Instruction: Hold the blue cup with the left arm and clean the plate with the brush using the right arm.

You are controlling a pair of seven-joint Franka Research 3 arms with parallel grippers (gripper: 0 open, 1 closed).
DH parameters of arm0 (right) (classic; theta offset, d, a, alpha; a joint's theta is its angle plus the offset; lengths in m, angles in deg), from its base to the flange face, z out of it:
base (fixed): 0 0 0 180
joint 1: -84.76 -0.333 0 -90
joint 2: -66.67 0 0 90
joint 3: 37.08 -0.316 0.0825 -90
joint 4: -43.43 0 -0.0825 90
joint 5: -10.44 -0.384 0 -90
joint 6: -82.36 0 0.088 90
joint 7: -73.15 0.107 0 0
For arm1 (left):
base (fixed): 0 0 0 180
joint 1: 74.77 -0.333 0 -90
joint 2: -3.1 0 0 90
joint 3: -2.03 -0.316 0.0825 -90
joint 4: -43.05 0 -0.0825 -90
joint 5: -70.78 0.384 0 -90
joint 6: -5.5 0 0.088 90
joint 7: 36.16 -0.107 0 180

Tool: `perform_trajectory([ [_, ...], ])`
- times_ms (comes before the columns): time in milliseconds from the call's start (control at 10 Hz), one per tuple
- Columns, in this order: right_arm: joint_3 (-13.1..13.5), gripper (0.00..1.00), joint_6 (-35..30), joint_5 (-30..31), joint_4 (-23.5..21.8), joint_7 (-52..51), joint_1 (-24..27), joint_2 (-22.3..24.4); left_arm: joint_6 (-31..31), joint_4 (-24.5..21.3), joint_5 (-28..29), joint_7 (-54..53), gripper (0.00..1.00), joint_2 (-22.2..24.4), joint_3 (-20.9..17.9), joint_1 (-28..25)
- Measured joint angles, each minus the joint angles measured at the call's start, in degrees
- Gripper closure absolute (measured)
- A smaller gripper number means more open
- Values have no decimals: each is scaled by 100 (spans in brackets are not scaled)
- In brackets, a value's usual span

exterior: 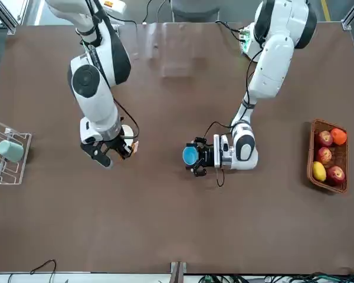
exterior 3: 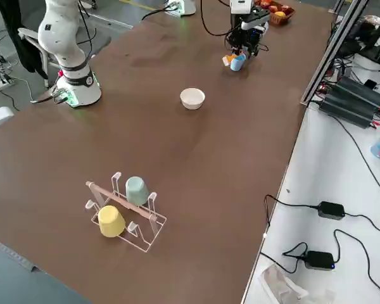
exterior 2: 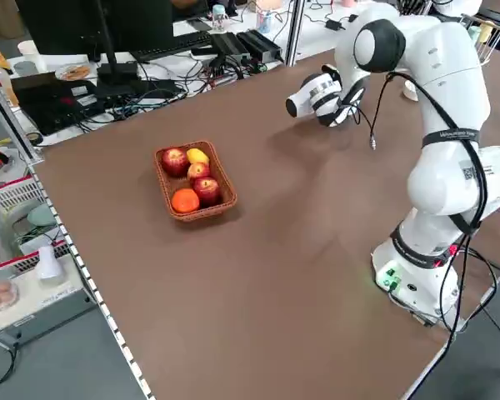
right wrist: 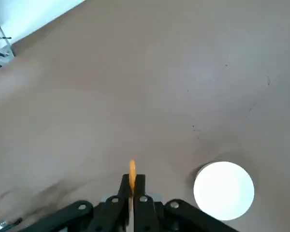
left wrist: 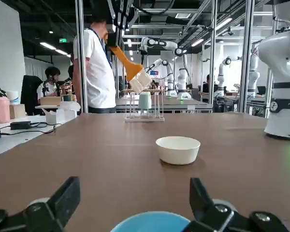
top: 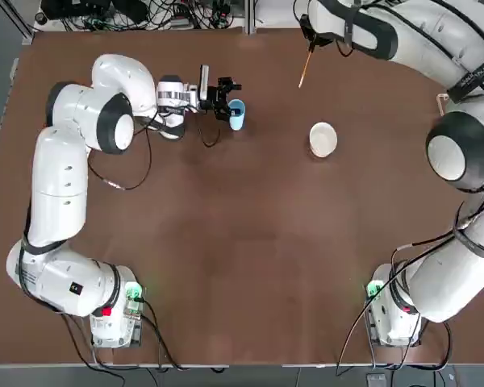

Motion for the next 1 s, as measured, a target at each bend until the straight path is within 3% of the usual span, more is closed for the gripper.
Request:
perform_trajectory([
  [500,1,95,931,-186,-1262,-358,280,671,101,-352,92,23,0,571,-117,-96],
  [1000,3,95,1334,-547,-1965,-986,626,1077,321,-376,2194,1816,0,1511,-765,-765],
])
